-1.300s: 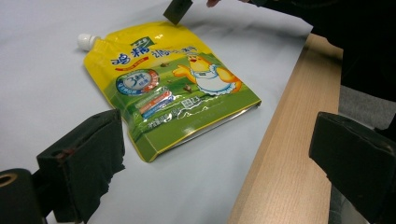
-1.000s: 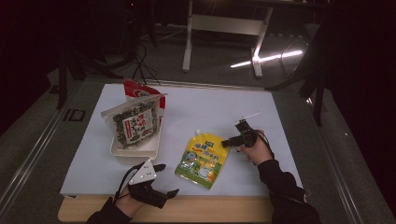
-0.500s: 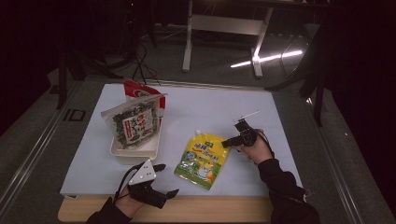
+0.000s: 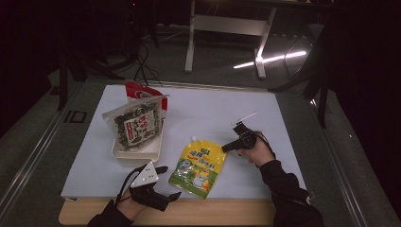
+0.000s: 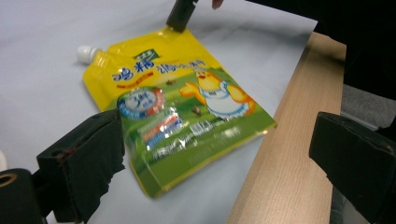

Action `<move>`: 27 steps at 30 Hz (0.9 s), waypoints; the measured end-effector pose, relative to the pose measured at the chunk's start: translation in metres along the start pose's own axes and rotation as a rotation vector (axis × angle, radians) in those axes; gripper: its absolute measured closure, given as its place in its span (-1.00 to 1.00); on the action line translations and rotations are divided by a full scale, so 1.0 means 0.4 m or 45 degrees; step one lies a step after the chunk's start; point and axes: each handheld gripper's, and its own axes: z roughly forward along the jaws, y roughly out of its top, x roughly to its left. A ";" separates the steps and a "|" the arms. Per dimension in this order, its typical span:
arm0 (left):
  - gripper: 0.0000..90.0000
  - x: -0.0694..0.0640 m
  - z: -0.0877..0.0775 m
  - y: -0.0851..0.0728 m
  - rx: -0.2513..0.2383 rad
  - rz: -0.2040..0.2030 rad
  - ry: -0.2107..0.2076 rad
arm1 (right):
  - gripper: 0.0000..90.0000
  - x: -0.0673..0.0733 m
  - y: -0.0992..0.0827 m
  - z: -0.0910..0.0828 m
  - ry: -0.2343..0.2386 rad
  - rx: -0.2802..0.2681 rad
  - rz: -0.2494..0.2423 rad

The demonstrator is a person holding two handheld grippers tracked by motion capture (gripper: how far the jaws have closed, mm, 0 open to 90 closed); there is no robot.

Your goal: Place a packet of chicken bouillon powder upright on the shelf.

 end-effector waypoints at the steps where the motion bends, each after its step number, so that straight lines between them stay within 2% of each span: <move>1: -0.90 0.000 0.000 0.000 0.001 0.003 0.001 | 0.72 0.002 0.000 0.004 0.001 0.013 0.004; 2: -0.90 0.000 0.000 -0.001 0.004 0.005 0.002 | 0.73 0.005 0.000 0.009 -0.009 0.018 -0.010; 4: -0.90 0.000 0.001 -0.001 0.006 0.003 0.000 | 0.96 0.007 0.001 0.013 0.003 0.026 -0.018; 5: -0.90 0.000 0.001 -0.001 0.006 0.003 0.000 | 1.00 0.012 0.001 0.013 -0.002 0.024 -0.036; 7: -0.90 0.000 0.001 -0.001 0.005 0.003 0.000 | 1.00 0.015 0.001 0.012 -0.005 0.019 -0.049; 8: -0.90 0.000 0.001 -0.001 0.003 0.003 0.000 | 1.00 0.030 0.003 0.005 -0.042 0.007 -0.094; 11: -0.90 0.001 0.001 0.000 0.003 -0.005 0.003 | 1.00 0.055 0.009 -0.009 -0.087 -0.009 -0.146; 15: -0.90 0.001 0.003 0.001 0.004 0.000 0.005 | 1.00 0.087 0.018 -0.028 -0.117 -0.045 -0.205; 19: -0.90 0.002 0.003 0.002 0.001 0.001 0.004 | 1.00 0.112 0.025 -0.046 -0.124 -0.062 -0.249; 23: -0.90 0.006 0.003 0.004 -0.017 -0.002 -0.005 | 1.00 0.124 0.027 -0.061 -0.121 -0.086 -0.264; 27: -0.89 0.016 0.005 0.008 -0.019 -0.038 -0.022 | 1.00 0.151 0.027 -0.095 -0.125 -0.122 -0.317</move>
